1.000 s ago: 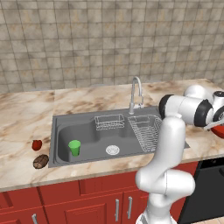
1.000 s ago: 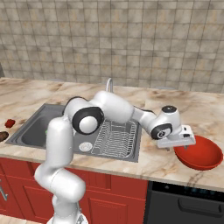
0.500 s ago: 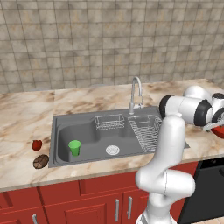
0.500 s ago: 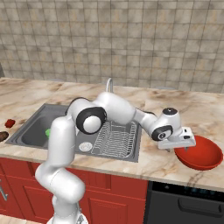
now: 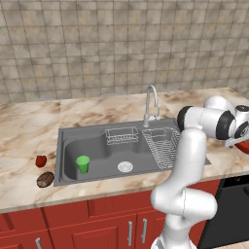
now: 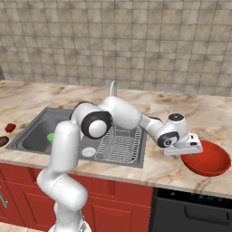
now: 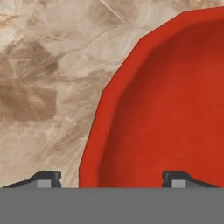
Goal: Remove the bell pepper and potato from the sink. Then move the bowl and cup from the counter to the sink for washing.
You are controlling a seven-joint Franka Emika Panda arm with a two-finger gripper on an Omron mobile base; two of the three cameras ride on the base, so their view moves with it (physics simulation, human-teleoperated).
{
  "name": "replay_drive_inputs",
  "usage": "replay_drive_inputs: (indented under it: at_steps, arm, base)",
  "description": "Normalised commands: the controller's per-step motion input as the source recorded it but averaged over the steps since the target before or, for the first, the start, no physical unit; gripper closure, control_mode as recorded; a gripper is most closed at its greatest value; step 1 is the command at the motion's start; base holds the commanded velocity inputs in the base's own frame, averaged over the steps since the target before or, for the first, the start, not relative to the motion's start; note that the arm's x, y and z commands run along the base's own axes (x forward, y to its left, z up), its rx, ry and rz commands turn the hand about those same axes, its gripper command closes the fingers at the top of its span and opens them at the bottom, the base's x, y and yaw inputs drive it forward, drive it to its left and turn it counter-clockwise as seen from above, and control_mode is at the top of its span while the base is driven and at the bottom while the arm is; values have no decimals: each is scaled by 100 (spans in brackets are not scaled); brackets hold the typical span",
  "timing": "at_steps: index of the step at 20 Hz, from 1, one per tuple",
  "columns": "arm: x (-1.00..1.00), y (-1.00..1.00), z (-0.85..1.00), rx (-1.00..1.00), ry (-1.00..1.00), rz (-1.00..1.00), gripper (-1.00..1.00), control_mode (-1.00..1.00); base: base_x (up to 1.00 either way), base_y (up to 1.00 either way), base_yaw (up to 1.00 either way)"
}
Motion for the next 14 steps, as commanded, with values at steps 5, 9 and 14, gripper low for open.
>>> replay_drive_inputs:
  at_steps: [5, 9, 14]
  arm:
    - [0, -2, 0, 0, 0, -1, 100, -100]
    - [0, -3, 0, 0, 0, -2, 100, -100]
    - [0, 0, 1, 0, -1, 0, 100, -100]
  base:
    - [0, 0, 0]
    - [0, 0, 0]
    - [0, 0, 0]
